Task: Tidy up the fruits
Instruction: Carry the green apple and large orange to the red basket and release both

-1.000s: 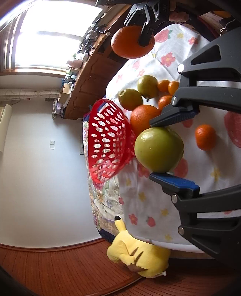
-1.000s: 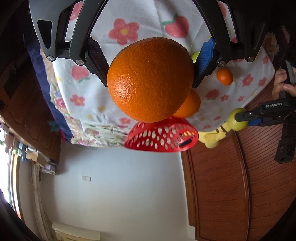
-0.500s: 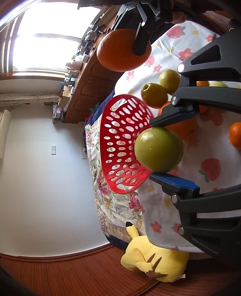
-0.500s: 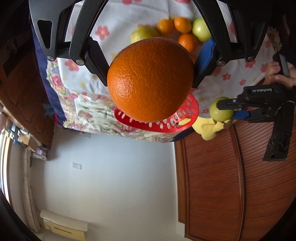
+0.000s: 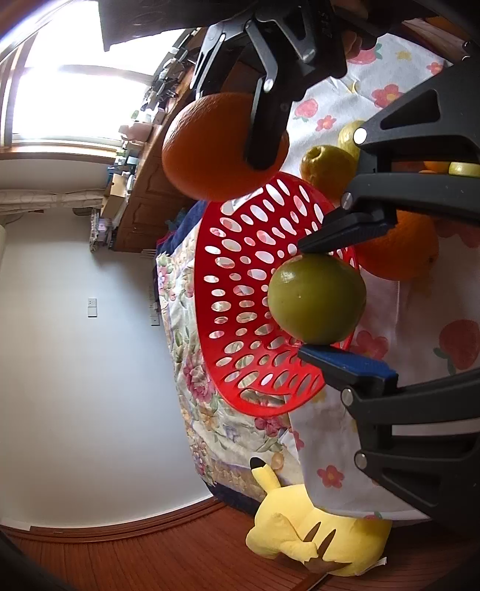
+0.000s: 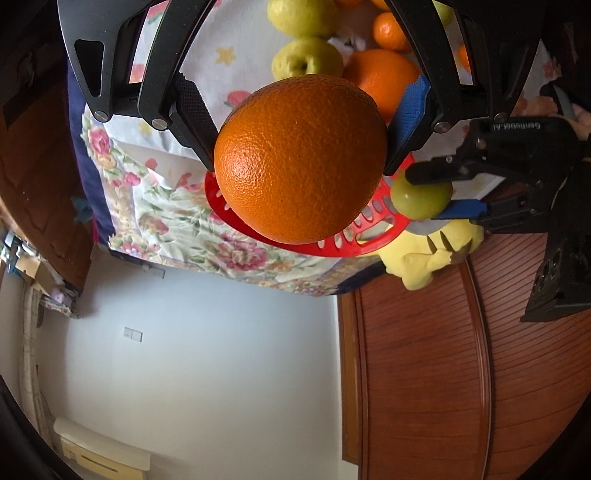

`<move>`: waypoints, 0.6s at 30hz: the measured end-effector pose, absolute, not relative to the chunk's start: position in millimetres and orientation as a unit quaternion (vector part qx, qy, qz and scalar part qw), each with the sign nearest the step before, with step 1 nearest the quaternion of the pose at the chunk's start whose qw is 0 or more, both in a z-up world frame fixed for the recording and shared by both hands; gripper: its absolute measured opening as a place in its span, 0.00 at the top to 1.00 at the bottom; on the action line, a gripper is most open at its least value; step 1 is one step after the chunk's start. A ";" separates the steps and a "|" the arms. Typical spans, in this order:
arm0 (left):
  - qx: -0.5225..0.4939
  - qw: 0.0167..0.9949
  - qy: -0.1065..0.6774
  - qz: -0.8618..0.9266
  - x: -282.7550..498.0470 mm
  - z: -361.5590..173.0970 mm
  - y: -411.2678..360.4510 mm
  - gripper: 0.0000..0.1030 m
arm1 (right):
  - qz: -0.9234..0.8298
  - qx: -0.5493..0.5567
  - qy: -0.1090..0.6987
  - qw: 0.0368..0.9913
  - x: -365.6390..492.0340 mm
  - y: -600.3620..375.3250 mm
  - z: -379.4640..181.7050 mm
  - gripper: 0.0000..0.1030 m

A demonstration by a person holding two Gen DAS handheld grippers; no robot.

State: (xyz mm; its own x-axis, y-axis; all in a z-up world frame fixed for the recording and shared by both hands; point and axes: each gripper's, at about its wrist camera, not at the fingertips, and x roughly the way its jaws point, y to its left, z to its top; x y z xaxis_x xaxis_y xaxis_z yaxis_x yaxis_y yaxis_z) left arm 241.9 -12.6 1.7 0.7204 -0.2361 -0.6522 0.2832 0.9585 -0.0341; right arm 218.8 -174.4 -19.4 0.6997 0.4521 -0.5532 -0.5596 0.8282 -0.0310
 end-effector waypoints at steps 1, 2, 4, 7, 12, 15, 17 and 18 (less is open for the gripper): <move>0.036 0.926 0.349 -0.140 243.4 -0.3 -13.7 0.52 | 0.277 -0.101 0.274 0.915 222.4 -172.1 -21.4 0.16; 0.037 0.926 0.350 -0.140 244.7 -1.3 -14.6 0.52 | 0.278 -0.102 0.276 0.914 225.1 -170.9 -22.8 0.16; 0.038 0.924 0.352 -0.142 247.1 -3.3 -16.0 0.52 | 0.278 -0.104 0.280 0.913 229.5 -167.9 -25.5 0.16; 0.039 0.922 0.358 -0.141 250.8 -7.4 -17.2 0.52 | 0.283 -0.107 0.285 0.910 235.0 -163.0 -29.5 0.16; 0.040 0.918 0.368 -0.140 258.5 -13.5 -19.0 0.52 | 0.287 -0.114 0.292 0.905 243.2 -156.1 -34.9 0.16; 0.042 0.917 0.372 -0.140 260.5 -15.5 -20.4 0.52 | 0.289 -0.115 0.296 0.903 248.0 -153.7 -37.5 0.16; 0.041 0.915 0.375 -0.142 262.3 -16.8 -21.2 0.52 | 0.290 -0.117 0.298 0.902 251.4 -151.0 -38.8 0.16; 0.043 0.915 0.377 -0.141 263.6 -17.4 -22.1 0.52 | 0.290 -0.117 0.300 0.901 253.5 -150.8 -39.7 0.16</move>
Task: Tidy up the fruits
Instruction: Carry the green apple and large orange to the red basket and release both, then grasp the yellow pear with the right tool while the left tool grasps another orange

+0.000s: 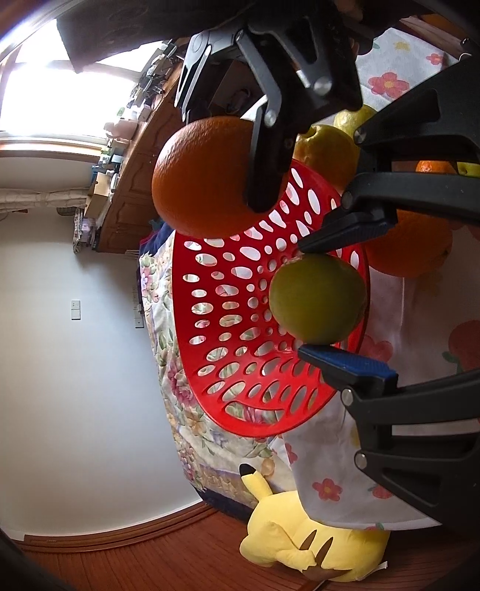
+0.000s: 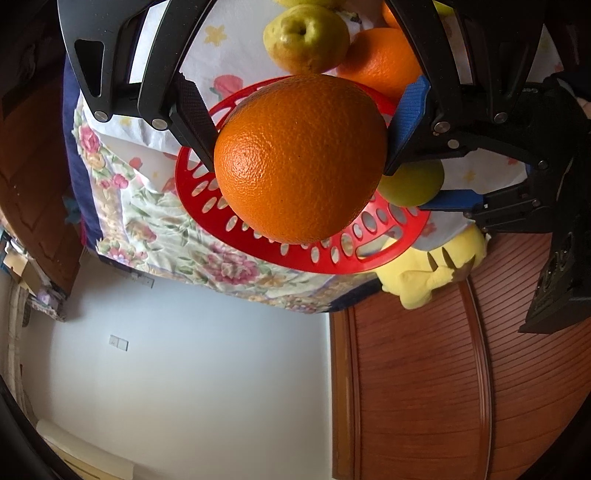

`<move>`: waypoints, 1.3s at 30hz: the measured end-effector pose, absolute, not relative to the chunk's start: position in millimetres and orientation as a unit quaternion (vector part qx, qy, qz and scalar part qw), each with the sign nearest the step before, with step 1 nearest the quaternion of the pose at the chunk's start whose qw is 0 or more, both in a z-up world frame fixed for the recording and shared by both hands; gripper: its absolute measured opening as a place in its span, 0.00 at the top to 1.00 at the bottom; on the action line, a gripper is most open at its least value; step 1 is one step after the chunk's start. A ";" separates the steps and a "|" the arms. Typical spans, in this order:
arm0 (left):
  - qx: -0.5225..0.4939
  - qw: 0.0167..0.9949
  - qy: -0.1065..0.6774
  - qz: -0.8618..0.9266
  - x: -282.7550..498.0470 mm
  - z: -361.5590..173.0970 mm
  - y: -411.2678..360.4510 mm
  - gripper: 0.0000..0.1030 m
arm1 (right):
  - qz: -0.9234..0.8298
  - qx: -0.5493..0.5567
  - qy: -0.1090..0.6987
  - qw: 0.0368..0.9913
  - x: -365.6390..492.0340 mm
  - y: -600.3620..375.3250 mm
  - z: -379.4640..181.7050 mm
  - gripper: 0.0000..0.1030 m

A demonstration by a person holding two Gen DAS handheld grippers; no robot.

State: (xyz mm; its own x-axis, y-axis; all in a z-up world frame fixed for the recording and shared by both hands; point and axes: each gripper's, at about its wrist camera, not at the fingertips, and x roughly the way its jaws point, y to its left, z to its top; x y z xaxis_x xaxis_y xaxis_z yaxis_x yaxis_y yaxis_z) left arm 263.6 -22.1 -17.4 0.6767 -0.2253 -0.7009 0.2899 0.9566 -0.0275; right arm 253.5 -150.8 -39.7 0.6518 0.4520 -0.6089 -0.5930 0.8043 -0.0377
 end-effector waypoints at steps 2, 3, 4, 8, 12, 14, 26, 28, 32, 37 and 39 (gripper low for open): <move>0.045 0.913 0.381 -0.138 266.4 -18.3 -23.4 0.52 | 0.291 -0.118 0.307 0.898 259.8 -149.0 -41.8 0.16; 0.045 0.913 0.382 -0.138 267.2 -18.4 -23.7 0.51 | 0.292 -0.117 0.310 0.897 263.1 -148.7 -42.8 0.16; 0.046 0.912 0.383 -0.139 267.9 -18.5 -24.5 0.51 | 0.292 -0.116 0.315 0.896 267.0 -147.9 -43.6 0.16; 0.044 0.915 0.375 -0.140 267.3 -14.3 -23.3 0.49 | 0.292 -0.124 0.330 0.889 279.5 -142.7 -47.6 0.16; 0.040 0.919 0.369 -0.136 264.9 -9.8 -19.2 0.49 | 0.291 -0.132 0.340 0.885 286.7 -140.2 -52.0 0.16; 0.035 0.921 0.365 -0.135 261.5 -8.1 -14.2 0.49 | 0.292 -0.130 0.343 0.883 288.2 -141.2 -53.1 0.16; 0.016 0.931 0.345 -0.122 231.3 -3.7 15.5 0.48 | 0.293 -0.155 0.372 0.867 289.5 -126.7 -69.3 0.16; 0.017 0.930 0.346 -0.123 229.0 -5.9 17.1 0.47 | 0.293 -0.159 0.376 0.864 289.1 -124.0 -71.9 0.16; 0.012 0.929 0.349 -0.124 223.1 -10.8 17.8 0.47 | 0.284 -0.169 0.386 0.861 290.8 -119.8 -76.1 0.15; 0.009 0.928 0.350 -0.129 219.4 -15.5 18.3 0.47 | 0.302 -0.162 0.372 0.863 288.5 -125.5 -67.4 0.13; 0.011 0.929 0.345 -0.134 215.0 -13.8 17.8 0.47 | 0.321 -0.150 0.345 0.869 281.0 -141.4 -45.7 0.13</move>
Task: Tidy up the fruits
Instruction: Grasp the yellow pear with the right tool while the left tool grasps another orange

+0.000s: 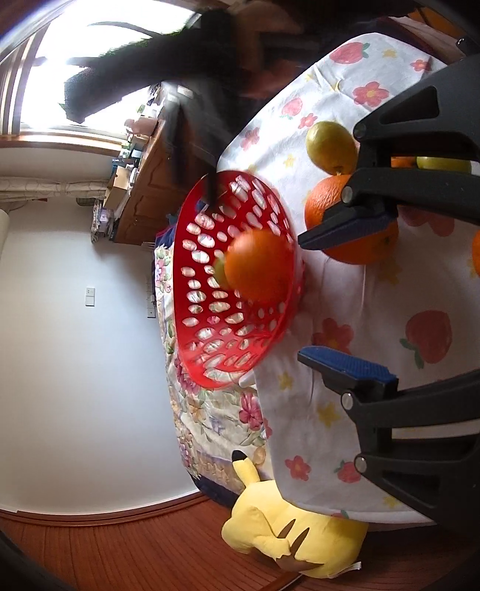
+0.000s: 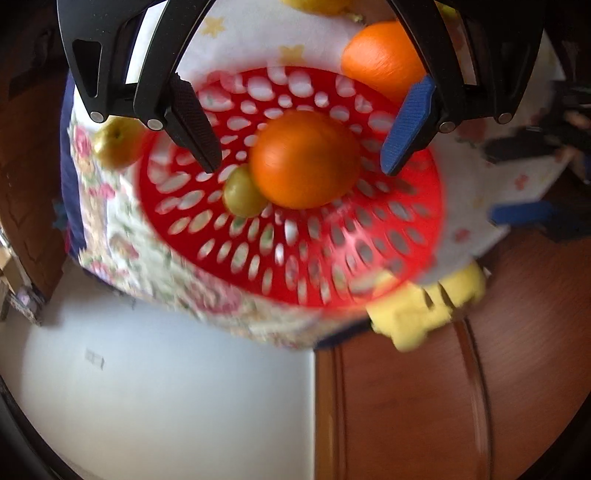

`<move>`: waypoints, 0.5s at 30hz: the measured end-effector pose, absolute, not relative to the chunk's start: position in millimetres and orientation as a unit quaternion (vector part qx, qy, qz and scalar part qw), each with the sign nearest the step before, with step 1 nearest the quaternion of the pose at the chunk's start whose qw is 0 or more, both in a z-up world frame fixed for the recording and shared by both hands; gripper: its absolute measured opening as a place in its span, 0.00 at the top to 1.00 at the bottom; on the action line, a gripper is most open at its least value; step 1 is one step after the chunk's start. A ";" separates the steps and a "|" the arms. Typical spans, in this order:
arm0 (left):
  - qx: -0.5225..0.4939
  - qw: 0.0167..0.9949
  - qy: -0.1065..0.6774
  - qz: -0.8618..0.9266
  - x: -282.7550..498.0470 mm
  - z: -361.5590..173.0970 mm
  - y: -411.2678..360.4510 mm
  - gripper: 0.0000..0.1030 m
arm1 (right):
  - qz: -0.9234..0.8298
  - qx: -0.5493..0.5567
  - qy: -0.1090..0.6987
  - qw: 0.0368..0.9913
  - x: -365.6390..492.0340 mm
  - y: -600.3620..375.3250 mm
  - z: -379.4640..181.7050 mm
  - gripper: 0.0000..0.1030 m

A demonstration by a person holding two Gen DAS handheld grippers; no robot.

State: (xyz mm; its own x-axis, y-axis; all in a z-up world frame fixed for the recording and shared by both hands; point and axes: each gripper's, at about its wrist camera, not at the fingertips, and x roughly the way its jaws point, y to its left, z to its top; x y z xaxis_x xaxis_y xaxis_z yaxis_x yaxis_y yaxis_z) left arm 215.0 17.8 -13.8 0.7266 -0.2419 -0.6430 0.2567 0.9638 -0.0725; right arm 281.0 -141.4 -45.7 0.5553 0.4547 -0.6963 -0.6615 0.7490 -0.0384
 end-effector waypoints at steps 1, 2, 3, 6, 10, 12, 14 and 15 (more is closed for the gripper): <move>0.010 0.930 0.341 -0.139 213.3 -12.7 17.7 0.47 | 0.321 -0.133 0.318 0.882 278.8 -160.3 -26.4 0.10; 0.009 0.930 0.339 -0.140 213.1 -12.2 16.5 0.47 | 0.313 -0.120 0.302 0.892 281.0 -176.7 -15.3 0.09; 0.007 0.930 0.339 -0.141 213.6 -12.2 16.2 0.47 | 0.305 -0.105 0.295 0.899 287.6 -196.5 -5.8 0.09; -0.001 0.929 0.338 -0.149 214.2 -14.0 11.4 0.45 | 0.261 -0.092 0.300 0.913 313.2 -242.4 -2.7 0.10; -0.003 0.925 0.345 -0.160 216.5 -23.1 0.9 0.45 | 0.219 -0.092 0.326 0.915 345.9 -277.1 -30.8 0.12; -0.001 0.923 0.349 -0.164 217.8 -25.4 -4.8 0.45 | 0.205 -0.083 0.348 0.911 358.9 -287.1 -52.5 0.14; 0.001 0.921 0.353 -0.166 219.1 -28.8 -8.8 0.45 | 0.195 -0.087 0.355 0.910 362.3 -291.3 -70.7 0.14; 0.001 0.920 0.355 -0.167 220.2 -29.9 -10.1 0.45 | 0.191 -0.089 0.359 0.909 363.9 -293.5 -77.8 0.14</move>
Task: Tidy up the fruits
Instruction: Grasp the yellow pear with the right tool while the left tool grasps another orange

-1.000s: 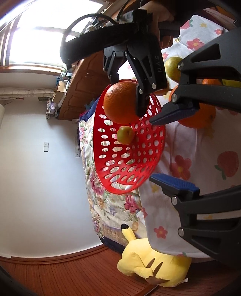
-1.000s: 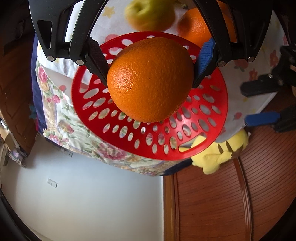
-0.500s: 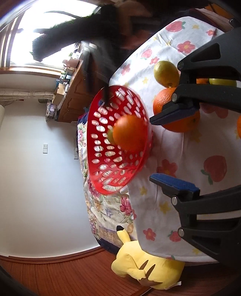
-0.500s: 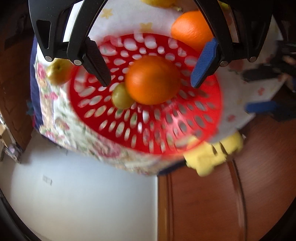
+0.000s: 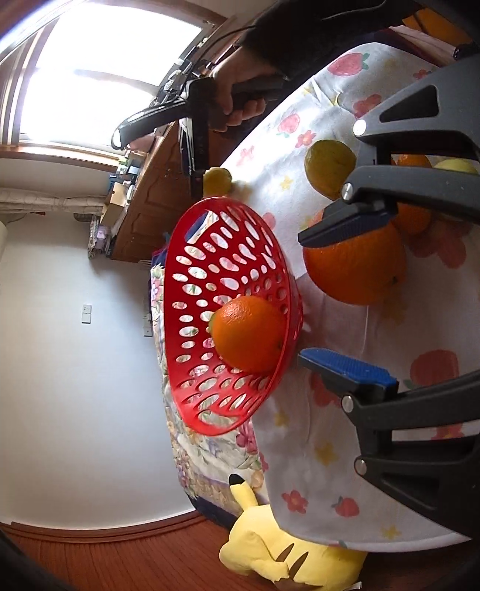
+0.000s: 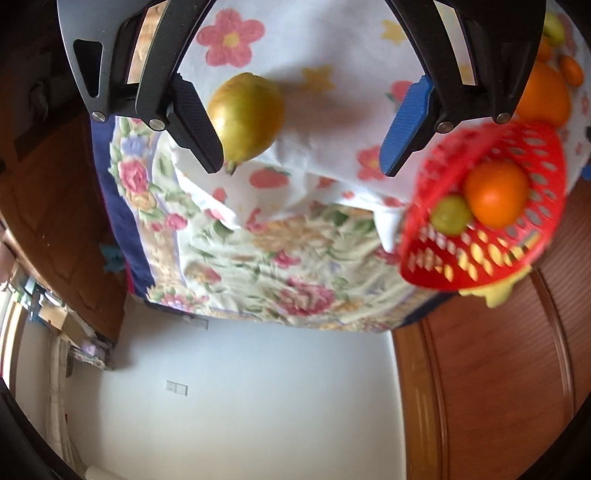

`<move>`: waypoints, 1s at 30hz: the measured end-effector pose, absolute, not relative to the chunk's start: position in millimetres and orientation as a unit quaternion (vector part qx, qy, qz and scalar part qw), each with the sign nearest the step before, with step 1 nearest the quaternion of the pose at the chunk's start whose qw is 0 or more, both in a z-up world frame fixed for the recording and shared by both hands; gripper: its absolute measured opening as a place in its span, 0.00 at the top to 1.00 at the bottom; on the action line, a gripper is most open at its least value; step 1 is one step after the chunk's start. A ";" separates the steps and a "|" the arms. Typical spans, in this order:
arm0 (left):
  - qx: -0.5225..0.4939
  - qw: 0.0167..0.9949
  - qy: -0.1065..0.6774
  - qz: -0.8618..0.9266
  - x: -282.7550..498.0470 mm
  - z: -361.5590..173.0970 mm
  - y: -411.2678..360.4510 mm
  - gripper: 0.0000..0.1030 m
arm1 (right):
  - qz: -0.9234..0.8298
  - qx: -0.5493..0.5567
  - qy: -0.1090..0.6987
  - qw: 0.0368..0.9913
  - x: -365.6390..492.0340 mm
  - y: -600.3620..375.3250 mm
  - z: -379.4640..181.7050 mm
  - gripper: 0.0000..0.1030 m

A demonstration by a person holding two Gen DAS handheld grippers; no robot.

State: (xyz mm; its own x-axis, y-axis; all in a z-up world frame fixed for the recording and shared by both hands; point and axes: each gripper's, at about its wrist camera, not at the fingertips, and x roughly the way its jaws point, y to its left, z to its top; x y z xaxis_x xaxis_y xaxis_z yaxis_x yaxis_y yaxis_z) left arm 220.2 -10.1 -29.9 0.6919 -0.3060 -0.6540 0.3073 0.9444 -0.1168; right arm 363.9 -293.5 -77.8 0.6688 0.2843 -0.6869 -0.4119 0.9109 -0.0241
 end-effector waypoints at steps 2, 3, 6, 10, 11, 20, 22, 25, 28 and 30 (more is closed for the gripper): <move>0.001 0.918 0.361 -0.167 221.7 -33.0 -12.8 0.45 | 0.189 -0.085 0.368 0.906 367.0 -297.4 -89.3 0.15; 0.002 0.917 0.362 -0.167 221.5 -34.2 -13.4 0.45 | 0.176 -0.092 0.372 0.907 369.5 -301.0 -95.7 0.15; 0.004 0.916 0.362 -0.171 219.5 -33.5 -17.3 0.45 | 0.161 -0.089 0.385 0.904 375.1 -310.8 -110.4 0.18; 0.011 0.916 0.360 -0.174 218.0 -32.1 -21.7 0.45 | 0.158 -0.096 0.389 0.903 384.0 -311.9 -119.3 0.36; 0.012 0.916 0.361 -0.173 218.0 -31.8 -22.1 0.45 | 0.154 -0.101 0.389 0.903 388.5 -309.9 -120.7 0.38; 0.011 0.915 0.369 -0.166 221.3 -36.3 -19.7 0.44 | 0.160 -0.087 0.408 0.895 399.7 -311.1 -121.2 0.38; 0.010 0.912 0.373 -0.171 222.5 -40.7 -21.4 0.44 | 0.162 -0.084 0.415 0.891 400.1 -310.1 -125.4 0.35; 0.005 0.912 0.372 -0.171 223.7 -41.0 -21.4 0.41 | 0.170 -0.095 0.417 0.888 396.7 -302.7 -131.7 0.38; -0.003 0.911 0.376 -0.171 224.9 -41.4 -19.4 0.41 | 0.162 -0.114 0.410 0.890 386.1 -295.3 -130.5 0.38; -0.002 0.911 0.375 -0.172 223.8 -41.5 -19.4 0.41 | 0.170 -0.111 0.408 0.890 375.8 -294.4 -129.2 0.38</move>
